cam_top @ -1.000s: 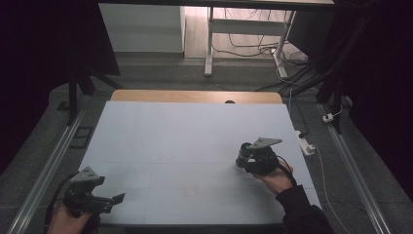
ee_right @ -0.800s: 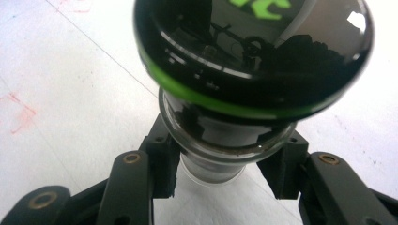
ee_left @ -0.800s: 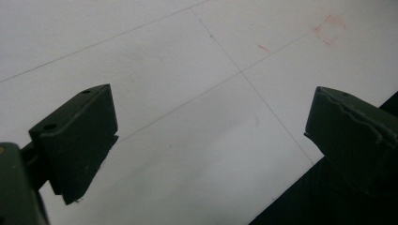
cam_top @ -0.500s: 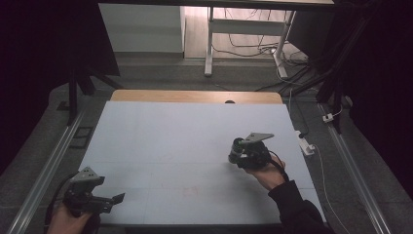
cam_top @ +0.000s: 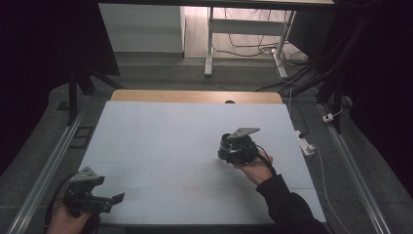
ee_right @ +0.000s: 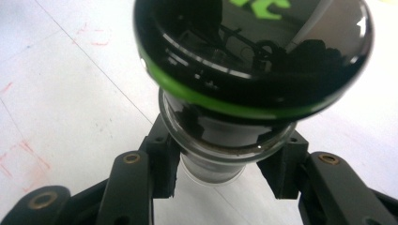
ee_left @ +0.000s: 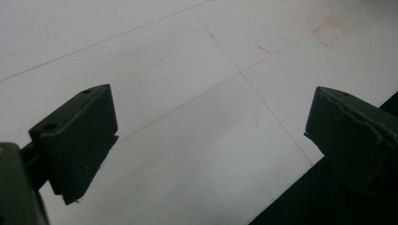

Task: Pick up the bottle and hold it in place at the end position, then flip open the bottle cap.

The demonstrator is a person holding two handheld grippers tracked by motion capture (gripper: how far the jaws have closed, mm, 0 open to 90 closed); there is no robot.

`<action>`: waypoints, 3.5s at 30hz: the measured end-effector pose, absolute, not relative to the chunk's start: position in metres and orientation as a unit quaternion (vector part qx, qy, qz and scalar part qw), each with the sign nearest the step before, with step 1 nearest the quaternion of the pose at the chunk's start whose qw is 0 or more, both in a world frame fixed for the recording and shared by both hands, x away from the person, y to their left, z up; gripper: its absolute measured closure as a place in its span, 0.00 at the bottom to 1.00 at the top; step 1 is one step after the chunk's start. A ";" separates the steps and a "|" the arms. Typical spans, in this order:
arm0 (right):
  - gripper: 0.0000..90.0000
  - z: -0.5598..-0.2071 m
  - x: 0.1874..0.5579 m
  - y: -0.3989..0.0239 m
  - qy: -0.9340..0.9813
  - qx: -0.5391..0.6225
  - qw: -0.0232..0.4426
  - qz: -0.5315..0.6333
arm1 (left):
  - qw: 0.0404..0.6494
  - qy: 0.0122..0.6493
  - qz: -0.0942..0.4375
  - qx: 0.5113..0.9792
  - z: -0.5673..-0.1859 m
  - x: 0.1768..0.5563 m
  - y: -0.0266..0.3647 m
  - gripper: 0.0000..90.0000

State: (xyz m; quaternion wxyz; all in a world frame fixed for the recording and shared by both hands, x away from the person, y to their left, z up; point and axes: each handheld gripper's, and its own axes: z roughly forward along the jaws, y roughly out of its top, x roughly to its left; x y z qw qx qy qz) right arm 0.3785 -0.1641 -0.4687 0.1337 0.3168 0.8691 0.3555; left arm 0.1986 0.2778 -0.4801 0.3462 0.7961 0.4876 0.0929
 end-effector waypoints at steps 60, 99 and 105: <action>0.58 -0.505 0.424 -0.071 0.881 0.305 0.133 0.336 | 0.344 0.486 0.090 0.799 -0.480 0.199 0.277 0.04; 0.58 -0.507 0.423 -0.073 0.881 0.293 0.136 0.345 | 0.383 0.442 0.081 0.807 -0.476 0.216 0.265 0.01; 0.58 -0.507 0.423 -0.073 0.881 0.293 0.136 0.345 | 0.396 0.427 0.074 0.810 -0.476 0.223 0.258 0.01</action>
